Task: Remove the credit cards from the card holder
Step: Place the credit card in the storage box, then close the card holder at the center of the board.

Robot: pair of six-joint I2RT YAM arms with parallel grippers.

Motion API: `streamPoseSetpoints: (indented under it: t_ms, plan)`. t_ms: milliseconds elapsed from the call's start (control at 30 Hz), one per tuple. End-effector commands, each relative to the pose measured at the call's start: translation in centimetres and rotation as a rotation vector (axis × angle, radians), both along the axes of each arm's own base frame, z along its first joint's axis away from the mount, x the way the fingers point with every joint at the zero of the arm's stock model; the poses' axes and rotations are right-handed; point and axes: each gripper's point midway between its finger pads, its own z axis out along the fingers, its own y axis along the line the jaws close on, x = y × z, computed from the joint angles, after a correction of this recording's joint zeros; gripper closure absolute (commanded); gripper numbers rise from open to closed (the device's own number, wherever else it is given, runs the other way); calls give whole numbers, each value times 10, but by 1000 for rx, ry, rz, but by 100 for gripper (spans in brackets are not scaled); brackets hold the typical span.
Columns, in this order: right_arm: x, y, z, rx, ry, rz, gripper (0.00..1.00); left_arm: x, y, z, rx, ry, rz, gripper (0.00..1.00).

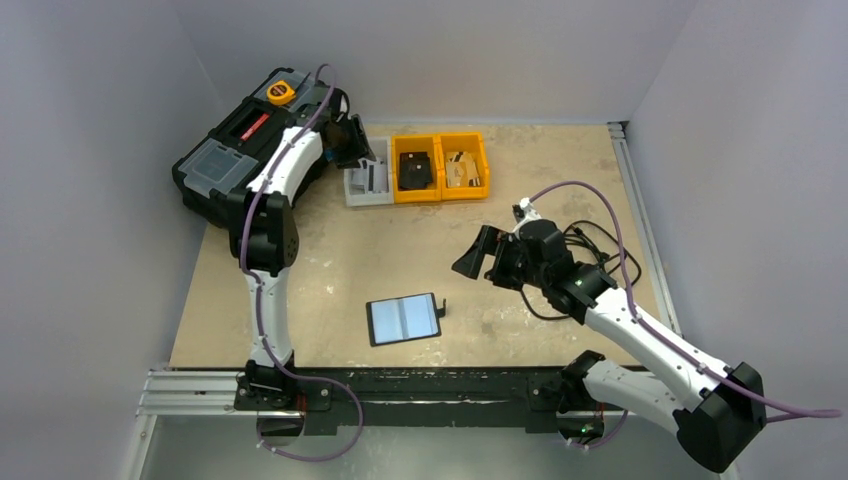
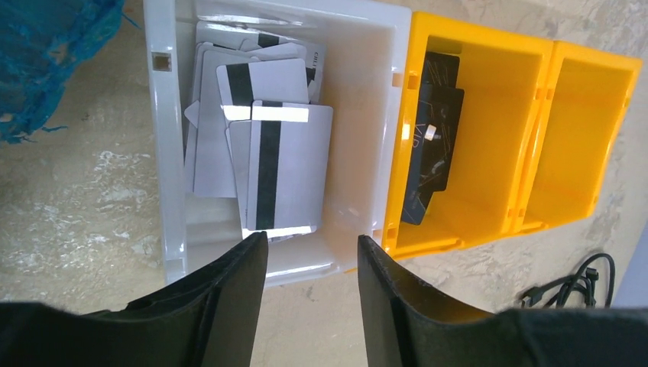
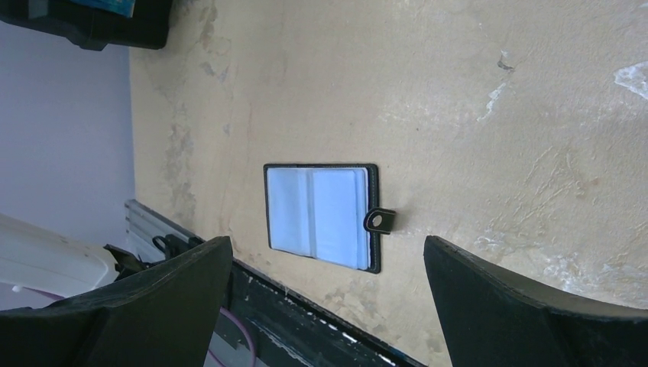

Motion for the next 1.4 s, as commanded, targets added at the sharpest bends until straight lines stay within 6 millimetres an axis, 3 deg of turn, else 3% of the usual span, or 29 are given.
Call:
streamPoseSetpoints:
  t_ms: [0, 133, 300, 500, 733, 867, 1033, 1367]
  plan:
    - [11, 2, 13, -13, -48, -6, 1, -2, -5, 53, -44, -96, -43, 52]
    - [16, -3, 4, -53, -41, -35, 1, -19, -13, 73, -110, -103, -62, 51]
    - [24, -13, 1, -95, -62, -88, 1, -57, -24, 98, -194, -114, -86, 50]
    - [30, -21, 9, -106, -108, -128, 1, -121, -29, 112, -229, -104, -117, 46]
    - [29, -2, -1, -90, -113, -47, 1, -209, -43, 110, -178, -95, -201, 36]
    - [23, 18, -10, -118, -103, -13, 1, -251, -50, 88, -147, -58, -253, 33]
    - [11, 50, -22, -166, -65, 50, 1, -288, -36, 55, -130, 3, -248, 32]
    - [-10, 113, -50, -239, 9, 169, 6, -326, -5, 11, -32, 88, -186, 32]
